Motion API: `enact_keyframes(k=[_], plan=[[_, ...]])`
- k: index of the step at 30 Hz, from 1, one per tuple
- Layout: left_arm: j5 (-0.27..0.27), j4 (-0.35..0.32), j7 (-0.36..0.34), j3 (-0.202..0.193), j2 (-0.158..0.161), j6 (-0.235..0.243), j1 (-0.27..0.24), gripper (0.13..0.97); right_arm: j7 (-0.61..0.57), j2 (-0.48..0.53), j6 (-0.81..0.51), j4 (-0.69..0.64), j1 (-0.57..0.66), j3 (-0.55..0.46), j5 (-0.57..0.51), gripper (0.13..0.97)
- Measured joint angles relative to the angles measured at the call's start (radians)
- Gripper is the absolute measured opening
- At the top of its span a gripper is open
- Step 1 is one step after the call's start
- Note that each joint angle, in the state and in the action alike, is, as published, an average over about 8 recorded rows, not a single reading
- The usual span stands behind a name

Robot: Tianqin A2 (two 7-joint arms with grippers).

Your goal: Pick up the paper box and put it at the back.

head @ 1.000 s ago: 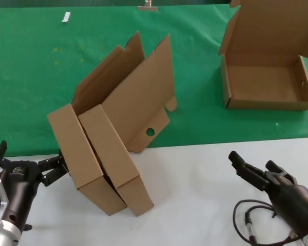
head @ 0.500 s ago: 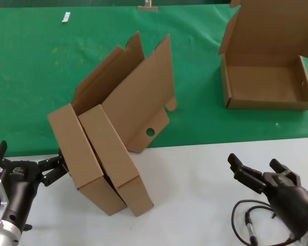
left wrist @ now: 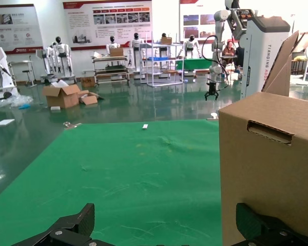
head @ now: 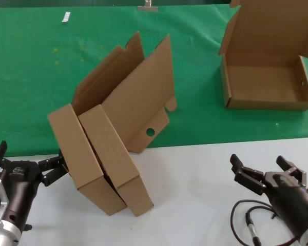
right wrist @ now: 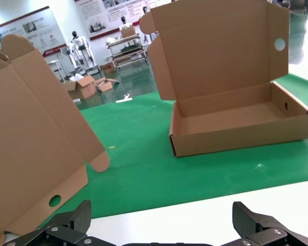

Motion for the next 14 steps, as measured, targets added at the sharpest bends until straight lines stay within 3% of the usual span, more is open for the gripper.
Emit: enact_keyframes(k=[14], plan=[[0.000,0.000,0.000,0.000,0.000,0.000,0.000,0.966,-0.035,-0.031,0.055,0.061,-0.034,0.025,-0.104,0.966]])
